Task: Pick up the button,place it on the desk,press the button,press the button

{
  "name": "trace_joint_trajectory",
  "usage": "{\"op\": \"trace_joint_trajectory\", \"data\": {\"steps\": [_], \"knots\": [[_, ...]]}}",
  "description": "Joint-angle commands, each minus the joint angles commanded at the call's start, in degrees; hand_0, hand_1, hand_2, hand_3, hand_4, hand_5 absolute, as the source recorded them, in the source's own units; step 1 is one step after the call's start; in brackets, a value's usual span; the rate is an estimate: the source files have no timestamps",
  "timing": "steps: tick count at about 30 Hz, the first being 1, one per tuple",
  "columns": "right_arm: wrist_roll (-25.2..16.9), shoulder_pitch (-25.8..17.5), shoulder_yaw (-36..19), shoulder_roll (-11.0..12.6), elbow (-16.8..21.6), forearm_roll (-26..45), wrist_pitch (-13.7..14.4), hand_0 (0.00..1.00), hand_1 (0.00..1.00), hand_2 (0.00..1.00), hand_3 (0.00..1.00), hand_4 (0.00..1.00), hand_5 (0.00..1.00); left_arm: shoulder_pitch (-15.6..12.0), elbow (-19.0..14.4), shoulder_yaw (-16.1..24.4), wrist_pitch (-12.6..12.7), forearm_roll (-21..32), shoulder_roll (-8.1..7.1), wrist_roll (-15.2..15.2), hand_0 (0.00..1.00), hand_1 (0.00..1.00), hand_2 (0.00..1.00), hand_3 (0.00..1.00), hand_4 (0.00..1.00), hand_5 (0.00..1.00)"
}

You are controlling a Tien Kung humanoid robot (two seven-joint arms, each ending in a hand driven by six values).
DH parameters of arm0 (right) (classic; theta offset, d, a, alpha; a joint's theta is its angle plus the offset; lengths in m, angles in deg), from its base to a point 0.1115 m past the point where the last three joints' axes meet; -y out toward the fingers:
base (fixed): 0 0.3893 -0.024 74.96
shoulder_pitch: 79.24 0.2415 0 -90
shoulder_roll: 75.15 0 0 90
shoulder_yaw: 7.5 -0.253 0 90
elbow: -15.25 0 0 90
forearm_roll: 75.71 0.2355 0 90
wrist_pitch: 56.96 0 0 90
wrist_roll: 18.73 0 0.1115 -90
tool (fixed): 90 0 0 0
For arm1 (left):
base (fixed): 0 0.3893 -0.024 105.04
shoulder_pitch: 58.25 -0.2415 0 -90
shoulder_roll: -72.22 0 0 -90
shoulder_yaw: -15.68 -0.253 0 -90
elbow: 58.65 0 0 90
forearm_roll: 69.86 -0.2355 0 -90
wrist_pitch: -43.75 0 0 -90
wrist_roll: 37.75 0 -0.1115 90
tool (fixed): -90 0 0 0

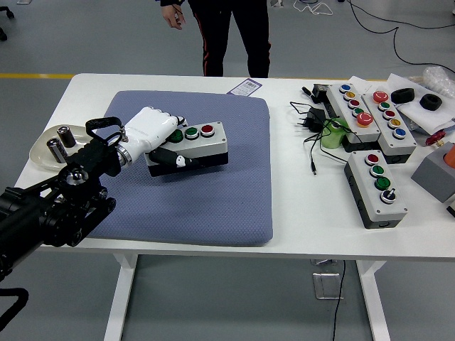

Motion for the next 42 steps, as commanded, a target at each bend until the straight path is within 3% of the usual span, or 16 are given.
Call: {"op": "trace_joint_trajectory", "data": {"steps": [6, 11, 20, 21, 27, 28, 32, 33, 39, 40, 42], "knots": [[0.0, -0.1, 0.0, -0.1, 0.0, 0.2, 0.0, 0.747, 0.683, 0.702, 0.576, 0.18, 0.112, -1.4, -3.4, -1.6, 3.8, -1.3, -3.15, 1.9, 0.016, 0.002, 0.011, 0.31, 0.887, 0.127], [0.0, -0.1, 0.0, -0.1, 0.0, 0.2, 0.0, 0.748, 0.682, 0.702, 0.576, 0.18, 0.11, -2.1, -4.9, -2.9, 3.6, -4.0, -4.65, 1.4, 0.015, 0.002, 0.012, 0.311, 0.885, 0.135], [-0.1, 0.1, -0.1, -0.2, 0.0, 0.2, 0.0, 0.746, 0.683, 0.702, 0.576, 0.18, 0.112, -2.4, -5.0, -3.7, 2.7, -5.0, -5.47, 2.1, 0.015, 0.002, 0.013, 0.317, 0.903, 0.186], [-0.1, 0.2, 0.0, -0.2, 0.0, 0.3, 0.0, 0.746, 0.683, 0.702, 0.576, 0.18, 0.111, -2.5, -5.3, -3.4, 3.0, -5.2, -5.6, 1.7, 0.055, 0.085, 0.161, 0.447, 0.986, 0.416], [-0.1, 0.3, 0.1, -0.2, 0.0, 0.2, 0.0, 0.746, 0.683, 0.702, 0.576, 0.18, 0.111, -3.1, -6.3, -1.9, 0.4, -7.0, -5.82, -0.2, 0.055, 0.085, 0.161, 0.447, 0.986, 0.416], [-0.1, 0.3, 0.1, -0.2, 0.0, 0.3, 0.0, 0.746, 0.682, 0.702, 0.576, 0.18, 0.113, -3.2, -6.4, -1.6, -1.0, -7.1, -5.87, -0.5, 0.228, 0.408, 0.464, 0.683, 0.998, 0.537], [-0.1, 0.3, 0.1, -0.1, 0.0, 0.3, -0.1, 0.746, 0.682, 0.702, 0.576, 0.18, 0.113, -3.5, -6.6, -1.5, -3.7, -6.8, -6.12, -0.7, 0.228, 0.408, 0.464, 0.683, 0.998, 0.537], [-0.1, 0.3, 0.2, -0.1, 0.0, 0.3, -0.1, 0.746, 0.682, 0.702, 0.576, 0.18, 0.112, -3.5, -6.5, -1.5, -4.2, -6.5, -6.19, -0.6, 0.61, 0.715, 0.83, 0.893, 0.998, 0.604], [-0.1, 0.3, 0.2, -0.1, 0.0, 0.4, 0.0, 0.746, 0.682, 0.702, 0.576, 0.18, 0.112, -4.0, -7.0, -0.7, -4.8, -5.3, -6.47, -0.7, 0.61, 0.715, 0.83, 0.893, 0.998, 0.604], [-0.2, 0.3, 0.3, -0.1, 0.0, 0.5, 0.0, 0.746, 0.682, 0.703, 0.576, 0.18, 0.111, -4.2, -7.7, -0.1, -5.2, -5.0, -6.53, -1.0, 0.829, 0.901, 0.998, 0.998, 0.998, 0.638], [-0.2, 0.2, 0.2, -0.1, 0.0, 0.4, 0.0, 0.746, 0.682, 0.703, 0.576, 0.18, 0.111, -4.5, -8.8, 1.1, -6.0, -5.0, -6.6, -1.5, 0.829, 0.901, 0.998, 0.998, 0.998, 0.638]]}}
